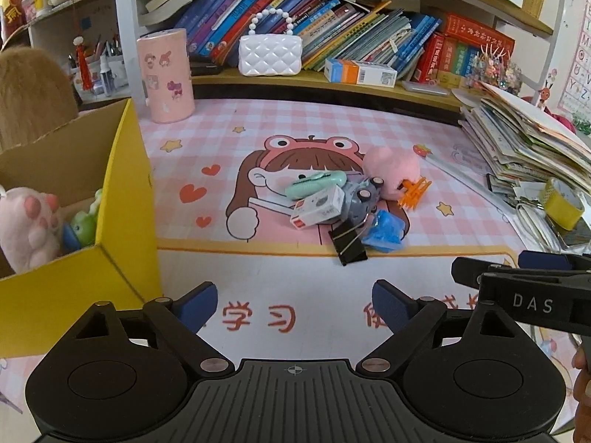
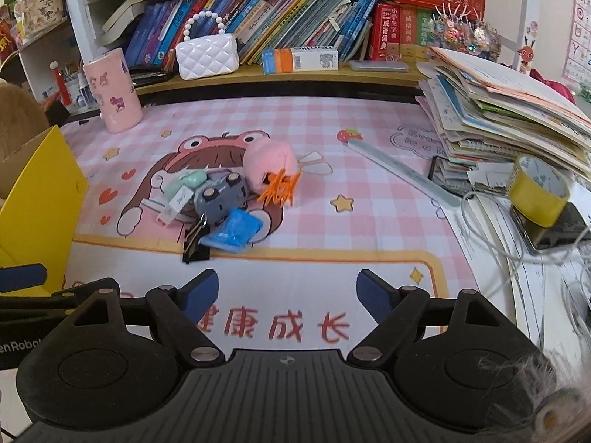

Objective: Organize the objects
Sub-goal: 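Lower the right tool onto the blue plastic piece and close it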

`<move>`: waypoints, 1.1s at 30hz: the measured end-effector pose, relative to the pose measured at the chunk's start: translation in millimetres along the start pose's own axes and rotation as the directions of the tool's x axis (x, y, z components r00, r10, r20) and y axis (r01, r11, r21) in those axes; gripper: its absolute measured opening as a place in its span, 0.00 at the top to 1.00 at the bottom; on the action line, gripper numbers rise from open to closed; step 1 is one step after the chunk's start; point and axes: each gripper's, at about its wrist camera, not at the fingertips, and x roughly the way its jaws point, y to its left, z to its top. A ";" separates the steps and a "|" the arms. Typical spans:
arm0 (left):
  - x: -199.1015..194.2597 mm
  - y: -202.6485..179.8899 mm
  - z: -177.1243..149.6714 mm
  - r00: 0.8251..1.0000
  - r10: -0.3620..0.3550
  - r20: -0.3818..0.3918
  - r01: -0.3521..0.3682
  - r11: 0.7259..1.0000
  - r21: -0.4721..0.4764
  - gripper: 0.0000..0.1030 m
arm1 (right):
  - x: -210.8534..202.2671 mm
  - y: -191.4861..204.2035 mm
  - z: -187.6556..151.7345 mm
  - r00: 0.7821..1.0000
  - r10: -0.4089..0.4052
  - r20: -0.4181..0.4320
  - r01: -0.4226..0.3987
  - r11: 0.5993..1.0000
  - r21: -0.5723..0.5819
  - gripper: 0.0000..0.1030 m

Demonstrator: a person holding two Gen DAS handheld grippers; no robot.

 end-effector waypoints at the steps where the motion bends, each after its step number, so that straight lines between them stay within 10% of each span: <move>1: 2.1 -0.8 1.6 1.000 0.002 0.000 -0.002 1.000 0.000 0.16 | 2.0 -1.3 2.3 1.000 0.004 0.002 -0.004 1.000 0.000 0.24; 27: 46.5 14.3 58.0 0.997 0.074 0.002 -0.073 0.992 -0.099 0.33 | 111.9 4.6 45.1 0.965 0.213 -0.152 -0.210 0.977 0.040 0.44; 33: 56.4 8.2 59.8 0.998 0.058 -0.011 -0.059 0.993 -0.098 0.33 | 110.1 -0.3 44.5 0.967 0.208 -0.150 -0.211 0.977 -0.007 0.70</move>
